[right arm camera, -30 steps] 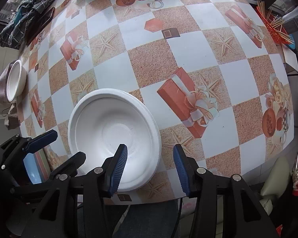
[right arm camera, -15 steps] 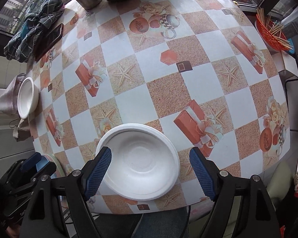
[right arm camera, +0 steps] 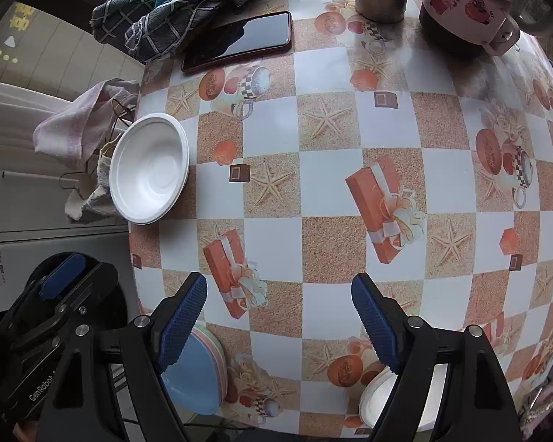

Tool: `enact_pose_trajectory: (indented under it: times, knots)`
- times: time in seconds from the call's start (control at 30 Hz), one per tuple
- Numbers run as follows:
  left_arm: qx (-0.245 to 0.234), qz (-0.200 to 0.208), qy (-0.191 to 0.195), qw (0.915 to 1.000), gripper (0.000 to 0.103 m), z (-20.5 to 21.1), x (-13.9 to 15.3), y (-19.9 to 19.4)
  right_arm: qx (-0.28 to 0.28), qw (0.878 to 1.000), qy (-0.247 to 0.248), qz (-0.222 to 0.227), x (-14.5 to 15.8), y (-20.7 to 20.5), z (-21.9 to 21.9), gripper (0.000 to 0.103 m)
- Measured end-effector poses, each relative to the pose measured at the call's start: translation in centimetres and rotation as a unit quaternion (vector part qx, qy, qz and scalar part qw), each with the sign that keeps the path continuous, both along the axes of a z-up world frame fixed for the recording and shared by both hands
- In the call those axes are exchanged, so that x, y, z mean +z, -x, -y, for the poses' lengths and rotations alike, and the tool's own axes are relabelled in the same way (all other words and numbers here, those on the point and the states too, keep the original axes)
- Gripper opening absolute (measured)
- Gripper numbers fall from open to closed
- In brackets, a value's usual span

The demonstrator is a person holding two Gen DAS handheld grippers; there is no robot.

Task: Organize plates and bowls
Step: 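Move both grippers to the rim of the third white bowl, then close both grippers on the third white bowl's rim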

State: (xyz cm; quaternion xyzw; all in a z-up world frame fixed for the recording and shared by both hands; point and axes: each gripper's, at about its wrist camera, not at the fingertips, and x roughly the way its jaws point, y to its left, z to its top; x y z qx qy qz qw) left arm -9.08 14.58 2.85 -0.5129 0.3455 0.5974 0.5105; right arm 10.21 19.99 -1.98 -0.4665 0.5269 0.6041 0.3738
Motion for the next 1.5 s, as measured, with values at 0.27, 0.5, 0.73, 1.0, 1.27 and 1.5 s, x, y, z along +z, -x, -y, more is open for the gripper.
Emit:
enact_pose_trajectory:
  times: [0.27, 0.5, 0.73, 1.0, 1.27, 1.5]
  knots:
    - [0.054, -0.089, 0.003, 0.9946, 0.075, -4.1, -3.7, 6.2, 0.014, 1.0, 0.007, 0.004, -3.7, 5.9, -3.8, 0.082]
    - [0.07, -0.077, 0.026, 0.9942, 0.075, -6.6, -7.6, 8.6, 0.016, 1.0, 0.009, -0.005, -6.4, 8.7, -5.4, 0.082]
    - [0.071, -0.066, 0.047, 0.9942, 0.075, -8.2, -10.2, 9.0, 0.033, 0.999, 0.006, -0.012, -7.7, 11.1, -6.1, 0.082]
    - [0.059, -0.049, 0.071, 0.9945, 0.057, -8.7, -11.7, 9.0, 0.041, 0.999, 0.021, -0.017, -9.3, 12.5, -6.2, 0.047]
    - [0.026, -0.045, 0.081, 0.9953, 0.033, -8.3, -12.0, 6.9, 0.032, 0.998, 0.044, -0.043, -9.8, 12.4, -5.8, 0.015]
    - [-0.012, -0.037, 0.096, 0.9946, 0.033, -6.0, -12.2, 1.9, 0.035, 0.998, 0.054, -0.021, -9.8, 8.5, -4.0, 0.015]
